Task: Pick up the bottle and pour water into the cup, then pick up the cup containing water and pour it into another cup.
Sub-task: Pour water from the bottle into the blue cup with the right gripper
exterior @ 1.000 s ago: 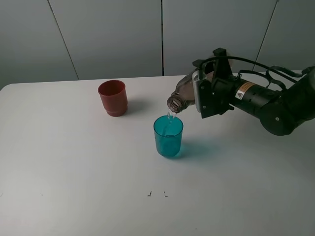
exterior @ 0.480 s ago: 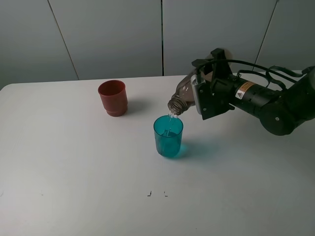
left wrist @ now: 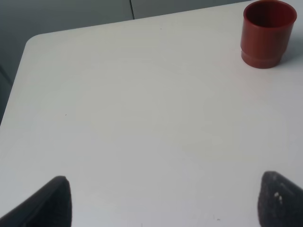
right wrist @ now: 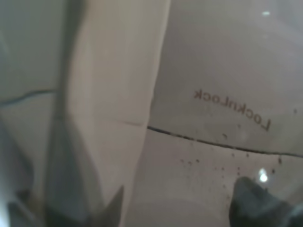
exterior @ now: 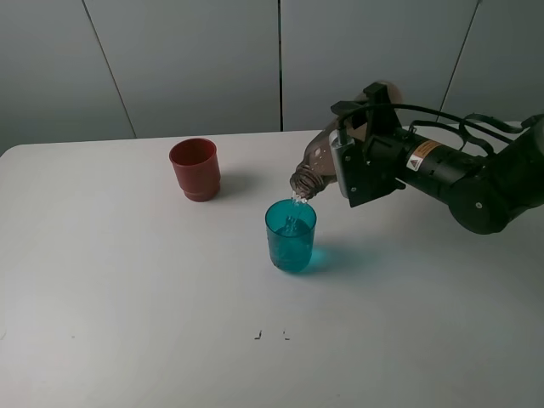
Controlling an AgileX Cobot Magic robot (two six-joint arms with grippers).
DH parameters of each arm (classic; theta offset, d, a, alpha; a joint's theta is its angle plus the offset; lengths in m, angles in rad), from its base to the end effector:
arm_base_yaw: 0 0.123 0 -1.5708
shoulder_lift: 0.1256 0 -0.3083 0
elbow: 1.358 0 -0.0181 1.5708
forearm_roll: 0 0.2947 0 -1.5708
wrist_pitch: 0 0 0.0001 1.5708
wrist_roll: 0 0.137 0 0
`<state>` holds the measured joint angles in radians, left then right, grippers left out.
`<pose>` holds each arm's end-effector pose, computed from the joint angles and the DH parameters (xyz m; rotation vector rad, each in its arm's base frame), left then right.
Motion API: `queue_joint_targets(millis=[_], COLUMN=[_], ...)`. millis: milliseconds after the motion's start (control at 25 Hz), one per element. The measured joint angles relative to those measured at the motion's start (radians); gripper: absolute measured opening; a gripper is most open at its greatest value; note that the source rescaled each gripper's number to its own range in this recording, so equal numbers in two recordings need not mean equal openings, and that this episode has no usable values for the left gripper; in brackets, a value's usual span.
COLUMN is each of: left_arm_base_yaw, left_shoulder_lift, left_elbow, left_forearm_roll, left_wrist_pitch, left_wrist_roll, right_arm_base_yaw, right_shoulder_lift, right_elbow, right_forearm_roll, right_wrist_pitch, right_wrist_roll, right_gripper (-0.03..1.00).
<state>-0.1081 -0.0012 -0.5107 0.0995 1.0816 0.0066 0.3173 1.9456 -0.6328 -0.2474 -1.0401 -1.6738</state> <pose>0.0492 0.0067 0.2792 0.1109 2.0467 0.0560 0.3671 0.1510 0.0957 -1.6877 0.7628 -0.8749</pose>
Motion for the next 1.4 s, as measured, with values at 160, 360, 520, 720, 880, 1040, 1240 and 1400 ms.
queue_joint_targets(millis=[160,360,520,720,880,1040,1240,1400], left_arm_base_yaw=[0.000,0.000,0.000,0.000,0.000,0.000,0.000,0.000], left_shoulder_lift=[0.000,0.000,0.000,0.000,0.000,0.000,0.000,0.000], left_elbow=[0.000,0.000,0.000,0.000,0.000,0.000,0.000,0.000], left_forearm_roll=[0.000,0.000,0.000,0.000,0.000,0.000,0.000,0.000], left_wrist_pitch=[0.000,0.000,0.000,0.000,0.000,0.000,0.000,0.000], left_wrist_roll=[0.000,0.000,0.000,0.000,0.000,0.000,0.000,0.000], right_arm_base_yaw=[0.000,0.000,0.000,0.000,0.000,0.000,0.000,0.000], right_shoulder_lift=[0.000,0.000,0.000,0.000,0.000,0.000,0.000,0.000], right_elbow=[0.000,0.000,0.000,0.000,0.000,0.000,0.000,0.000], right_forearm_roll=[0.000,0.000,-0.002,-0.004,-0.004,-0.012,-0.030,-0.057], right_wrist_pitch=[0.000,-0.002,-0.002,-0.002,-0.006,-0.008,-0.008,-0.008], right_wrist_roll=[-0.011,-0.017,-0.021,-0.023,-0.023,-0.025,-0.021,0.018], right_gripper=[0.00,0.00,0.00,0.00,0.00,0.00,0.00,0.00])
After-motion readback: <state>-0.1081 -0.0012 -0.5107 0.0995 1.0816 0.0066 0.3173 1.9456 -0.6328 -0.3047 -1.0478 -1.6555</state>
